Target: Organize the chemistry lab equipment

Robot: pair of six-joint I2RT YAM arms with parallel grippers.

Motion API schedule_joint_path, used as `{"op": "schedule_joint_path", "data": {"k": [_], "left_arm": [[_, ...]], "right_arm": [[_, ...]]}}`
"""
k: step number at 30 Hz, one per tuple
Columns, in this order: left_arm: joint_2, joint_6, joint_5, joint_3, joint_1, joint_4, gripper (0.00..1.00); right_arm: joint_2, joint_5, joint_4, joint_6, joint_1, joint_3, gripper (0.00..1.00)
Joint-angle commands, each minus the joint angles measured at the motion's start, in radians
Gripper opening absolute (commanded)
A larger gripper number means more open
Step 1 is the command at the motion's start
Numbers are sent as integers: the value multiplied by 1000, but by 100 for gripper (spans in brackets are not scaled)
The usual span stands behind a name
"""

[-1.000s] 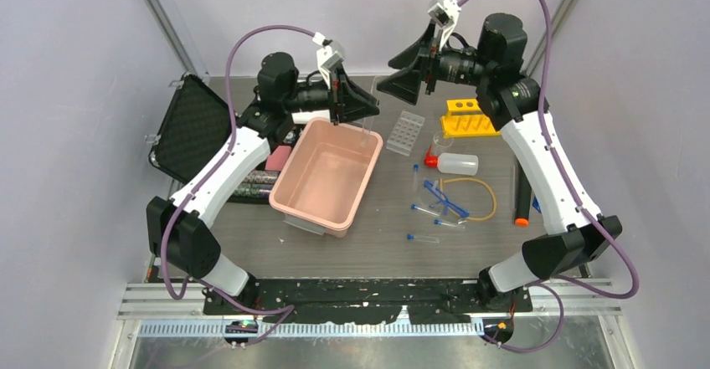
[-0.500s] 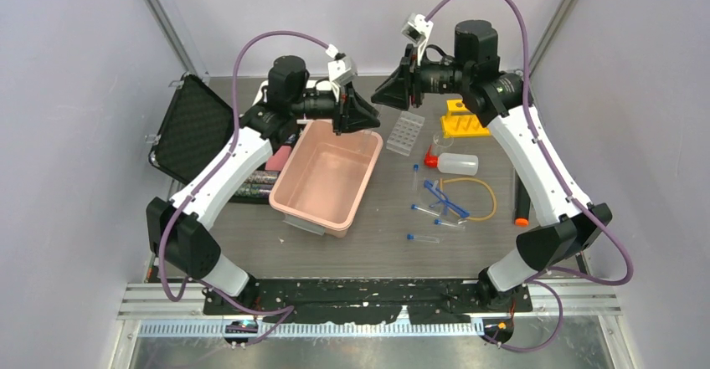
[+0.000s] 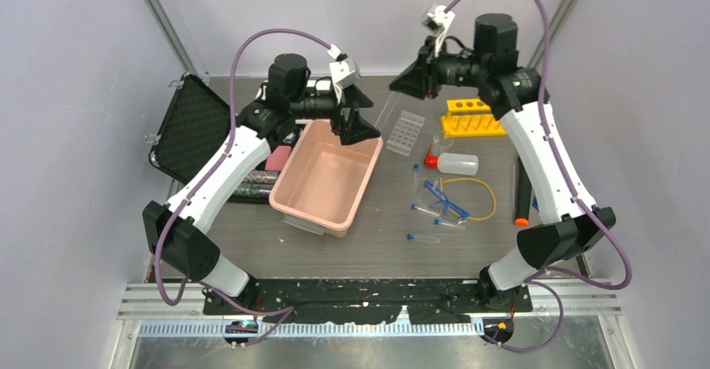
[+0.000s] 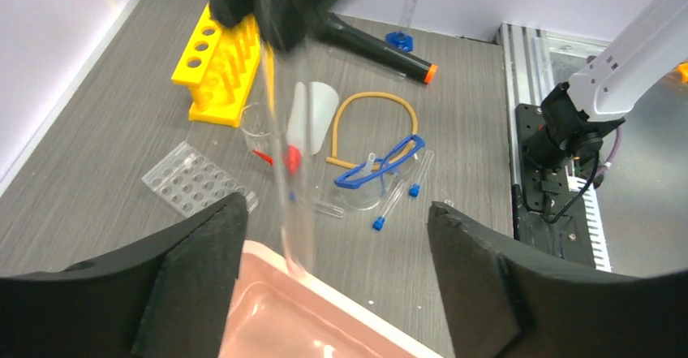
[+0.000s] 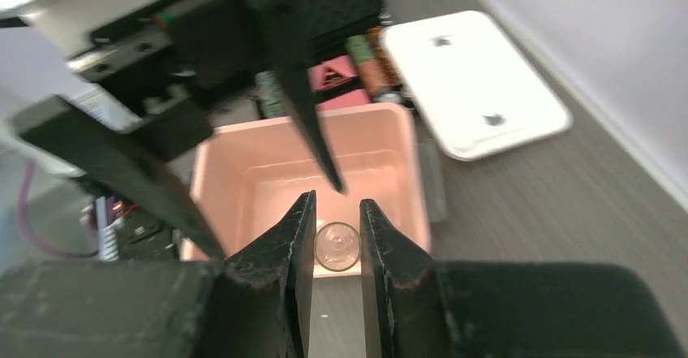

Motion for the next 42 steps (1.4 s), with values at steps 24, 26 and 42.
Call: {"op": "schedule_joint_path", "data": {"k": [24, 26, 42], "left_arm": [[-98, -160, -308, 6, 207, -17, 100], [-98, -159, -311, 6, 209, -14, 100], [-96, -164, -315, -17, 212, -3, 100]], "right_arm": [[187, 577, 318, -51, -483, -46, 5], [189, 575, 349, -48, -483, -82, 5], [250, 545, 437, -27, -477, -142, 5]]}}
